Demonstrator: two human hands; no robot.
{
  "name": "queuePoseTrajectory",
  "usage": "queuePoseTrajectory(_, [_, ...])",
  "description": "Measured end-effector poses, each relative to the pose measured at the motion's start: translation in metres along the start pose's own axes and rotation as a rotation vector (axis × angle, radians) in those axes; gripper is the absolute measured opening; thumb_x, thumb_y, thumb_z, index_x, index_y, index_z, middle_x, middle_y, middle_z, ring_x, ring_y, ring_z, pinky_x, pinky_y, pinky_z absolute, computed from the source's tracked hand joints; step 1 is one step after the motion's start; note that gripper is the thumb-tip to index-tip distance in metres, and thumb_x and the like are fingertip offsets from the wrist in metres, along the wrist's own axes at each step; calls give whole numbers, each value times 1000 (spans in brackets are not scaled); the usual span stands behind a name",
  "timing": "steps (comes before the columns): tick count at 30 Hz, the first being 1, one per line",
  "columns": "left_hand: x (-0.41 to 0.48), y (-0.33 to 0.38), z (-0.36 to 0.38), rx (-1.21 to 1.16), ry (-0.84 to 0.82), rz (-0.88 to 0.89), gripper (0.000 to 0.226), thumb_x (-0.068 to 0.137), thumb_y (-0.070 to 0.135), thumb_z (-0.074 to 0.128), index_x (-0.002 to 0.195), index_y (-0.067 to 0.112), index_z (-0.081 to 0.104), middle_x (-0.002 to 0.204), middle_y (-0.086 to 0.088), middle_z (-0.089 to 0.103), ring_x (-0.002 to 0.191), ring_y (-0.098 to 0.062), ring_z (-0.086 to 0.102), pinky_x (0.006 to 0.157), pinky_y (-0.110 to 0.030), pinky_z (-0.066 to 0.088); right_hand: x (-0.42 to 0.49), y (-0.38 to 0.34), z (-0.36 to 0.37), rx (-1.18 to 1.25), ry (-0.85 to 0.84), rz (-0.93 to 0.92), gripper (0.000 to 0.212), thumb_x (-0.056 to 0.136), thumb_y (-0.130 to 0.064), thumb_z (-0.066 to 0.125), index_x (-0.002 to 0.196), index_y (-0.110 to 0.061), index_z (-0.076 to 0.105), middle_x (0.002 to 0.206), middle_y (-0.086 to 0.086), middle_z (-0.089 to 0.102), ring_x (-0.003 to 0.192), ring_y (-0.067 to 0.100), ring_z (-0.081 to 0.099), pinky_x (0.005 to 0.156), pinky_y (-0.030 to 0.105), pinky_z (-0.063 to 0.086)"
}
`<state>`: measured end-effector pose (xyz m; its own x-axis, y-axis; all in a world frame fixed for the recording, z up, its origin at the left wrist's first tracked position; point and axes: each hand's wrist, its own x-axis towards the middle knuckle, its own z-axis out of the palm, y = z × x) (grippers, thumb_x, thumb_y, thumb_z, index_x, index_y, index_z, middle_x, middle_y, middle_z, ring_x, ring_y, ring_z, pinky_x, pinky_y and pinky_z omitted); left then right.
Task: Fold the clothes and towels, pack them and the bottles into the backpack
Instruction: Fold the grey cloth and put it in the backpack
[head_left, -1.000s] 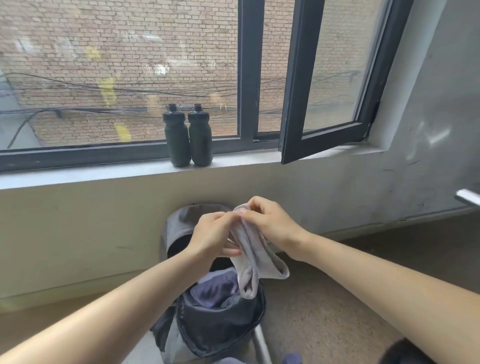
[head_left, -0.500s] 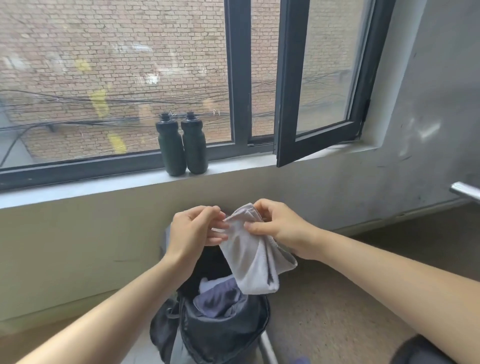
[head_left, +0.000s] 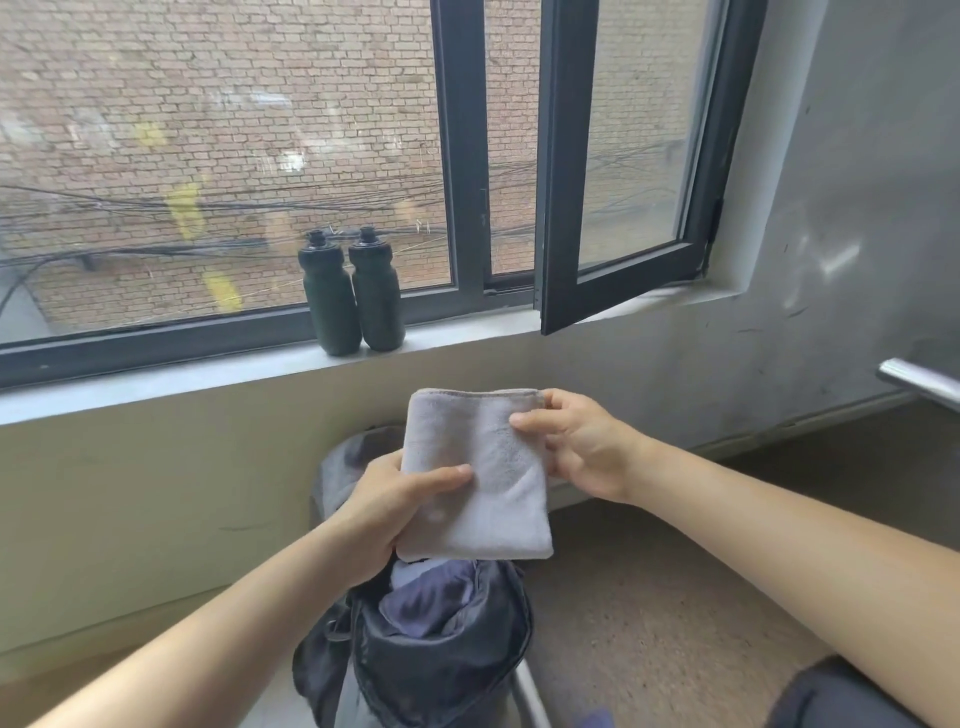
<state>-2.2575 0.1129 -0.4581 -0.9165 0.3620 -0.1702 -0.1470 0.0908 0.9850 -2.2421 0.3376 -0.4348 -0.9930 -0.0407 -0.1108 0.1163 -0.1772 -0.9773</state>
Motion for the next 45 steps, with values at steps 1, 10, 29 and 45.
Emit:
queuePoseTrajectory(1, [0, -2, 0, 58, 12, 34, 50, 69, 27, 92, 112, 11, 73, 106, -11, 79, 95, -28, 77, 85, -44, 62, -1, 0, 0, -79, 29, -12, 44, 89, -12, 75, 128, -5, 55, 112, 7, 69, 94, 22, 71, 76, 40, 60])
queuePoseTrajectory(10, [2, -4, 6, 786, 259, 426, 34, 60, 50, 78, 77, 26, 61, 71, 9, 67, 73, -10, 63, 68, -39, 53, -5, 6, 2, -594, 56, 51, 29, 84, -32, 83, 83, -12, 62, 73, 6, 61, 66, 17, 60, 60, 31, 57])
queuePoseTrajectory(29, [-4, -3, 4, 1341, 98, 1000, 73, 80, 11, 66, 147, 35, 49, 120, -2, 52, 79, -25, 62, 52, -29, 38, -5, -11, -17, -51, -44, 234, 68, 91, -52, 65, 134, 1, 60, 135, 25, 63, 124, 38, 63, 105, 49, 52])
queuePoseTrajectory(45, [-15, 17, -1, 111, 21, 430, 59, 68, 41, 82, 123, 29, 63, 116, 1, 76, 111, -16, 71, 96, -34, 53, -11, -22, -2, 369, -111, 172, 12, 86, -12, 61, 82, -12, 72, 79, 5, 63, 62, 13, 61, 54, 24, 55])
